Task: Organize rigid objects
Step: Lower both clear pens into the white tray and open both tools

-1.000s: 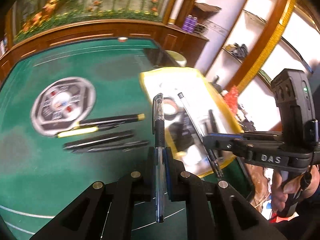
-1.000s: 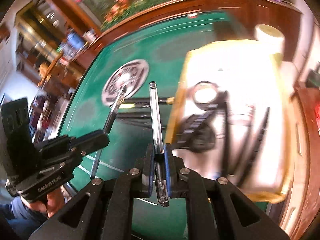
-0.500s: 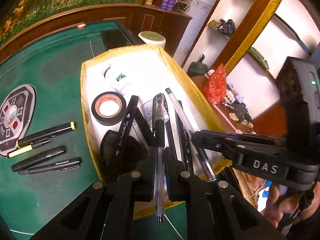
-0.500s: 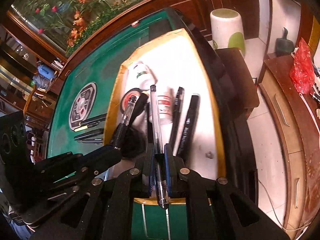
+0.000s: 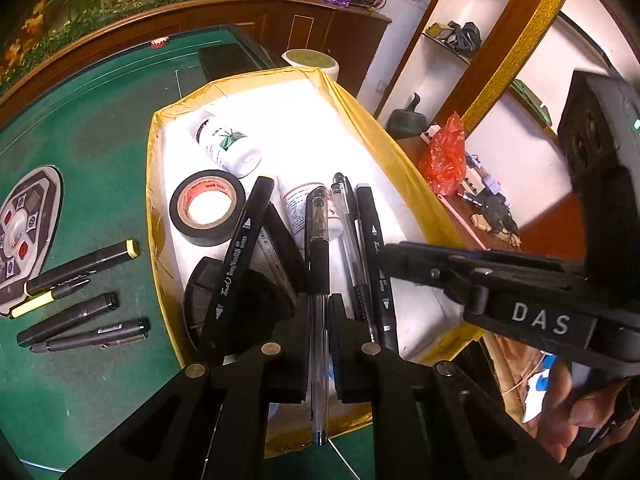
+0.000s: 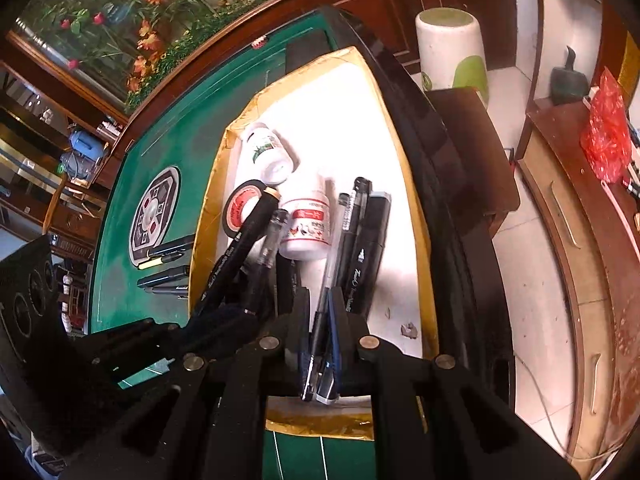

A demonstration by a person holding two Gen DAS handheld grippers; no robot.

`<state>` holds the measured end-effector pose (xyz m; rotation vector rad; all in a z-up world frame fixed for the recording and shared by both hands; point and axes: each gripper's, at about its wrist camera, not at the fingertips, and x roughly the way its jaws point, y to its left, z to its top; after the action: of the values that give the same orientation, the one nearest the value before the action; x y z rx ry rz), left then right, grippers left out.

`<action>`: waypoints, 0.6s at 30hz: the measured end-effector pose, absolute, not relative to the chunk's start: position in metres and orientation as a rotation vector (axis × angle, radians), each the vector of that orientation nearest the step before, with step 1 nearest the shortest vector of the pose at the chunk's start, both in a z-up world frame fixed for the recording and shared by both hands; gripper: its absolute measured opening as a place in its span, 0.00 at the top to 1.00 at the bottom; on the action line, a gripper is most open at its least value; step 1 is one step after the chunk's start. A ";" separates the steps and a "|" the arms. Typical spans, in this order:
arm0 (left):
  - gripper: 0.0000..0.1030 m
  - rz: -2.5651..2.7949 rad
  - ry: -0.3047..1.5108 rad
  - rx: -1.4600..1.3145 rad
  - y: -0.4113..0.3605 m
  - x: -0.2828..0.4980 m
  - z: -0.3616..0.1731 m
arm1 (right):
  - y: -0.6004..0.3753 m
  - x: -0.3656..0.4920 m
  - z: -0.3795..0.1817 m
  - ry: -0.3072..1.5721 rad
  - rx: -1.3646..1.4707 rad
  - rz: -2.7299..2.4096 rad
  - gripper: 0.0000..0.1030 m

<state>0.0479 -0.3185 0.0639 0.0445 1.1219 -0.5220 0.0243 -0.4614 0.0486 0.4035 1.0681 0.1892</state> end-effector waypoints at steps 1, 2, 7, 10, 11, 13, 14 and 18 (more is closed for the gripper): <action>0.92 -0.521 1.117 0.050 -0.319 0.047 0.064 | -0.460 0.025 0.050 1.064 0.399 0.190 0.91; 0.92 -0.522 1.116 0.052 -0.319 0.047 0.065 | -0.460 0.025 0.050 1.063 0.399 0.192 0.91; 0.83 -0.518 1.091 0.069 -0.320 0.042 0.072 | -0.457 0.024 0.057 1.043 0.354 0.182 0.91; 0.63 -0.510 1.056 0.071 -0.319 0.038 0.080 | -0.454 0.023 0.063 1.022 0.305 0.168 0.91; 0.63 -0.510 1.045 0.071 -0.319 0.036 0.082 | -0.453 0.022 0.064 1.015 0.293 0.163 0.91; 0.63 -0.509 1.021 0.070 -0.317 0.034 0.088 | -0.451 0.020 0.069 0.994 0.247 0.143 0.89; 0.62 -0.506 1.013 0.069 -0.316 0.033 0.090 | -0.449 0.019 0.071 0.983 0.226 0.132 0.89; 0.57 -0.486 0.981 0.064 -0.308 0.030 0.098 | -0.443 0.015 0.080 0.941 0.164 0.115 0.81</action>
<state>0.0300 -0.3081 0.0975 0.0638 0.9814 -0.4858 0.0152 -0.4431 0.0805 0.1643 0.9414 0.1147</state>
